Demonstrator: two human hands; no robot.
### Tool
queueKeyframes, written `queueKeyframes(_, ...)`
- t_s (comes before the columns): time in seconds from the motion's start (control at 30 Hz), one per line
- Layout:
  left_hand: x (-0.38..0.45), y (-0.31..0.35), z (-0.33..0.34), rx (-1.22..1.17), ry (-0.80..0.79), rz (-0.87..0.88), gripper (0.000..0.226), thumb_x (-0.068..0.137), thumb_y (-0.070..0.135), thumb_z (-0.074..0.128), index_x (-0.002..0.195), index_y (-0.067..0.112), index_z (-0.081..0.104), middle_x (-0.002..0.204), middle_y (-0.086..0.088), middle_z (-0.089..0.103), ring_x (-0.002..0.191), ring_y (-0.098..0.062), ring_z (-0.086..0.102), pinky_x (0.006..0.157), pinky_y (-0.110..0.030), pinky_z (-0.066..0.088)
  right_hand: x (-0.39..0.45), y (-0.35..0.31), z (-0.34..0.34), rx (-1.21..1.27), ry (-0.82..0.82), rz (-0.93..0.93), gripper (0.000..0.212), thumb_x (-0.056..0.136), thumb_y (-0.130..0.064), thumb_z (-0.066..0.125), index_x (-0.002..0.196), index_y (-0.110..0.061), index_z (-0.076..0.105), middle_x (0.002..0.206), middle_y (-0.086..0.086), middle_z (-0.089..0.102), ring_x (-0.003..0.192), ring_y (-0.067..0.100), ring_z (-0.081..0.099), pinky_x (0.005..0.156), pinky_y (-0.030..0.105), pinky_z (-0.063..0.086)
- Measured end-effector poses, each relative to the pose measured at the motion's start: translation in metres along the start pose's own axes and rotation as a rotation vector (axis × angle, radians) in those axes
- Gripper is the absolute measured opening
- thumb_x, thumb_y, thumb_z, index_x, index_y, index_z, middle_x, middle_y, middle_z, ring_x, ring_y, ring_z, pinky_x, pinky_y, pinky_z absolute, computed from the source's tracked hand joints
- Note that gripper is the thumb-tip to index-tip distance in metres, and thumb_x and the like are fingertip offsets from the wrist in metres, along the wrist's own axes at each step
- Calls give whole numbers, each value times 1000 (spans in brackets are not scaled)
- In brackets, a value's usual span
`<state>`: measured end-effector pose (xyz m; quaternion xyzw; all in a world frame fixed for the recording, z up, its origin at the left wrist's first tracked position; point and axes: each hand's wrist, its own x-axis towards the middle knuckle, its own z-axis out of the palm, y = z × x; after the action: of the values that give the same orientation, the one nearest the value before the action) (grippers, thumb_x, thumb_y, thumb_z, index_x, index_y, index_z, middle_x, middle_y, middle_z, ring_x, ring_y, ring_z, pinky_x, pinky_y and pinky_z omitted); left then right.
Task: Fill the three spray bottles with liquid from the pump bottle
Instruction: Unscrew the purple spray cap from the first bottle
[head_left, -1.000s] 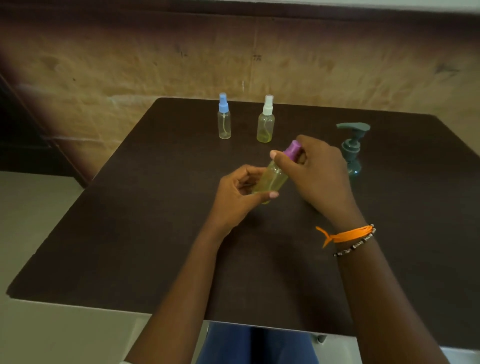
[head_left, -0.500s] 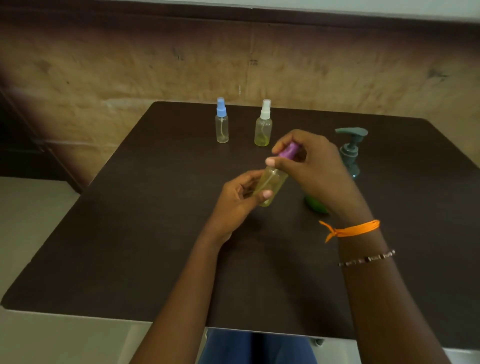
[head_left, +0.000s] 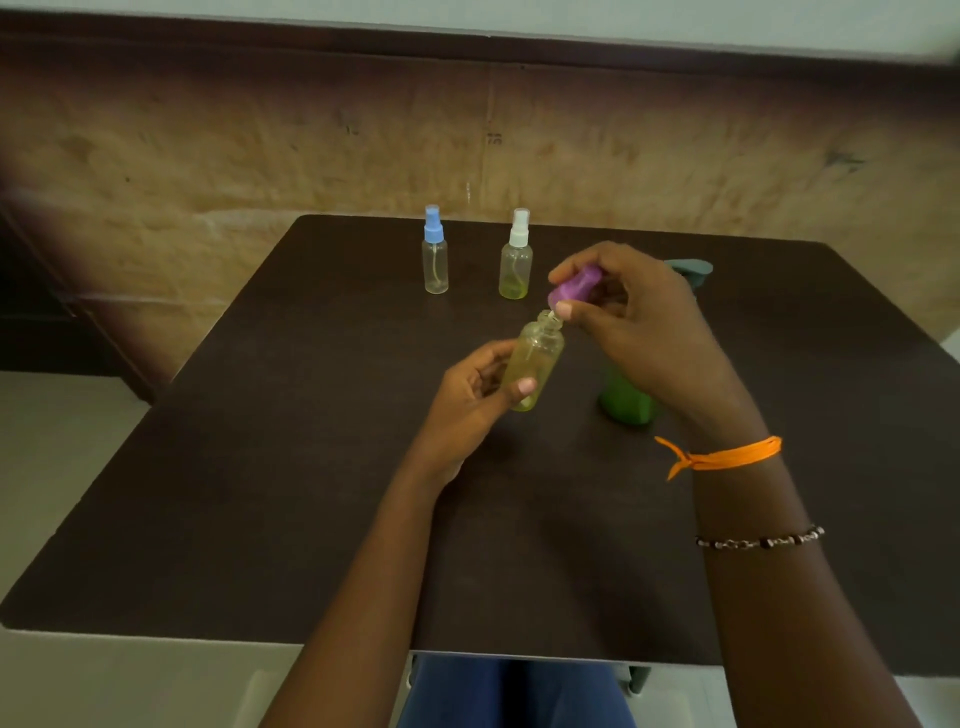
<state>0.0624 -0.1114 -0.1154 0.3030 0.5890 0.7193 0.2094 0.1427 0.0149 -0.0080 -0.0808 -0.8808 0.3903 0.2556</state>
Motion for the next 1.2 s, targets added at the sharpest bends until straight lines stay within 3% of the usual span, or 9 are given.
queueKeyframes(0.2,1,0,1,-9,36,42,40,84,3,62,118,22,55,117,3,63,109,-7,60,85,-20,48,-19,-7,-28,62,183,-56,24,80,3,68,96,-15,63,94,-9,63,85,-3,61,73,10,49)
queueKeyframes(0.3,1,-3,2,1,43,39,43,84,8,64,125,14,53,123,-8,62,115,-16,58,90,-24,48,-34,3,-44,53,345,-86,25,81,1,68,96,-19,61,97,-4,63,88,3,61,74,15,50)
queueKeyframes(0.4,-1,-4,5,20,51,38,45,81,13,66,124,13,54,120,-8,64,112,-16,60,85,-22,49,-52,18,-58,-33,532,-134,27,81,-3,67,101,-20,61,103,2,60,91,6,59,78,17,48)
queueKeyframes(0.6,-3,-2,18,49,134,50,42,83,10,67,123,9,55,114,-5,66,107,-11,62,87,-23,50,-86,62,-54,2,837,121,20,81,-5,69,92,-15,57,97,12,60,74,-3,57,68,8,45)
queueKeyframes(0.7,-3,-1,33,45,200,63,35,84,4,64,117,15,56,103,7,67,93,1,64,77,-15,49,-89,92,-46,-81,735,300,20,78,-4,71,86,-15,56,91,11,61,71,6,59,64,10,42)
queueKeyframes(0.77,-3,-3,42,52,232,66,35,84,3,64,115,17,57,100,9,67,91,4,64,74,-13,49,-87,112,-40,-205,595,404,19,76,-6,73,86,-15,59,93,7,59,80,20,61,70,21,40)
queueKeyframes(0.9,1,-5,58,32,309,85,34,84,3,65,115,15,57,98,9,67,89,4,64,72,-12,48,-76,131,-29,-353,411,518,18,78,-8,72,91,-8,61,104,11,56,91,30,57,70,26,34)
queueKeyframes(1.2,7,-13,64,104,312,109,39,84,8,65,121,14,55,106,11,64,96,5,62,78,-11,47,-72,144,-27,-295,372,508,34,70,-12,81,96,-9,59,102,7,57,84,17,51,72,26,38)
